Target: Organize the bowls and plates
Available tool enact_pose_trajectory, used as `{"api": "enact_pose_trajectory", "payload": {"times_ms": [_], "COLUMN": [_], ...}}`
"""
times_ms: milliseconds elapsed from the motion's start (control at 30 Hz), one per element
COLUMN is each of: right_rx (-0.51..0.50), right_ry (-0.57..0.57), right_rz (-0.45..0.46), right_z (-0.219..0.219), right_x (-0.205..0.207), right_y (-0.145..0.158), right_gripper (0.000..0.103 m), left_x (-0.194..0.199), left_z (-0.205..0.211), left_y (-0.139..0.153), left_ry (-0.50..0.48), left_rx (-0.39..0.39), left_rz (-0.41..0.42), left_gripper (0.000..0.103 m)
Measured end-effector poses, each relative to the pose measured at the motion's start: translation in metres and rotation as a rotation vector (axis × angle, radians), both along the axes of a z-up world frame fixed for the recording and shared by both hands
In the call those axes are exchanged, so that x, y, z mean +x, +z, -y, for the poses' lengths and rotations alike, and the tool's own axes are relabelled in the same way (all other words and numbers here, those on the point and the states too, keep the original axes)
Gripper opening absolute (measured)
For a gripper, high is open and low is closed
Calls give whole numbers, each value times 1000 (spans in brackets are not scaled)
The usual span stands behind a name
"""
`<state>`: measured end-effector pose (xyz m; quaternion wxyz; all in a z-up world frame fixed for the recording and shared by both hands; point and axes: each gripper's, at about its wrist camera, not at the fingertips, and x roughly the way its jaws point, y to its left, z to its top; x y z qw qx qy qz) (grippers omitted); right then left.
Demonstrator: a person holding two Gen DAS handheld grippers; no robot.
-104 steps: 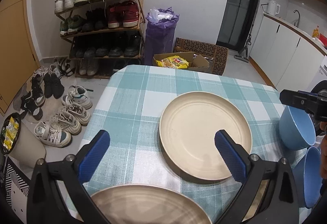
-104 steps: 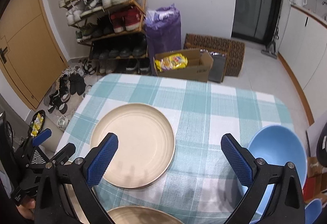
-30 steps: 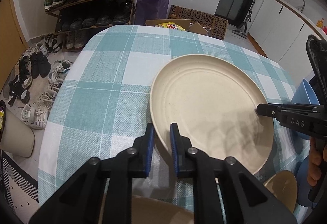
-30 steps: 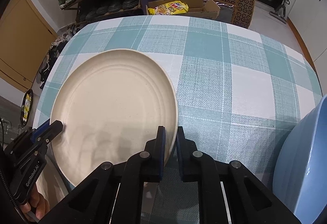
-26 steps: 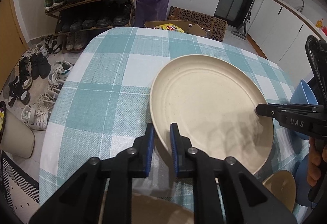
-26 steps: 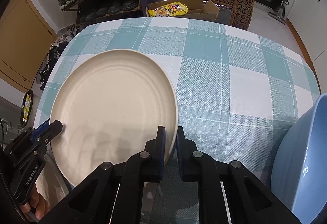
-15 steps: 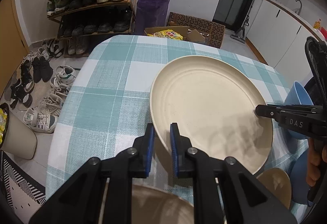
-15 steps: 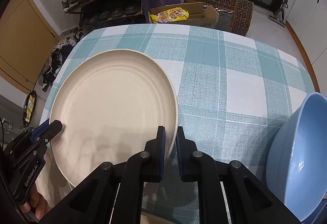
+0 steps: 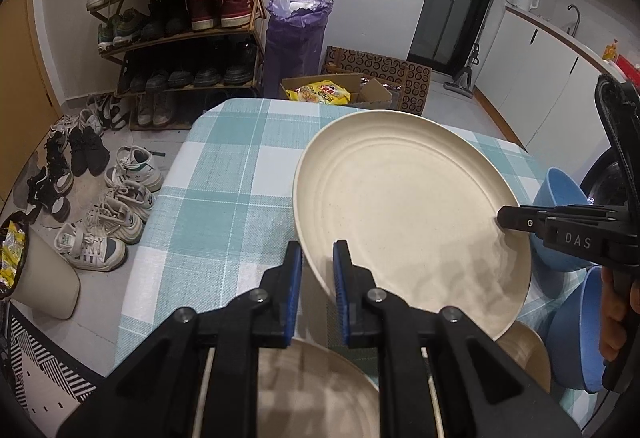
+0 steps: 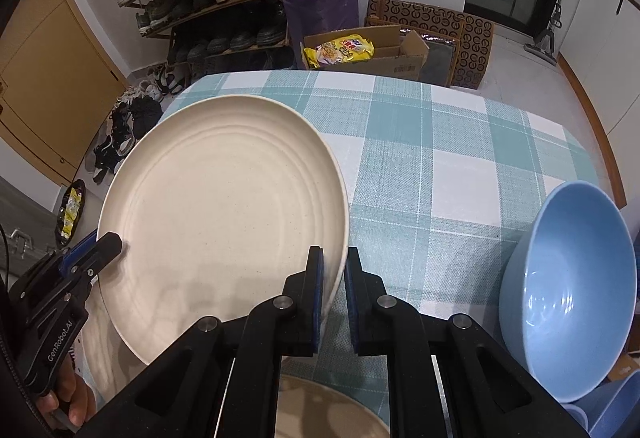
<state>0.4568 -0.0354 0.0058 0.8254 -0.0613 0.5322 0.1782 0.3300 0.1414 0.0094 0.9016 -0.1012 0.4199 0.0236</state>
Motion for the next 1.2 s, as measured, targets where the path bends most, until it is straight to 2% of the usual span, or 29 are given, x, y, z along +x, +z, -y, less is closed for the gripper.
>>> {"api": "enact_pose_trajectory", "payload": {"times_ms": [600,1200], "right_rx": [26,56], "right_ry": [9,32], "right_rz": [49,71], "right_z": [26,42], "right_x": [-52,-118], "right_y": [39,44], "right_gripper": [11,11], "left_x": [-47,-99], "left_z": [19,32], "left_y": [39,50], "left_ry": [-34,-45], "left_rx": [10,37], "left_rz": [59,87], "left_gripper": [14,14]}}
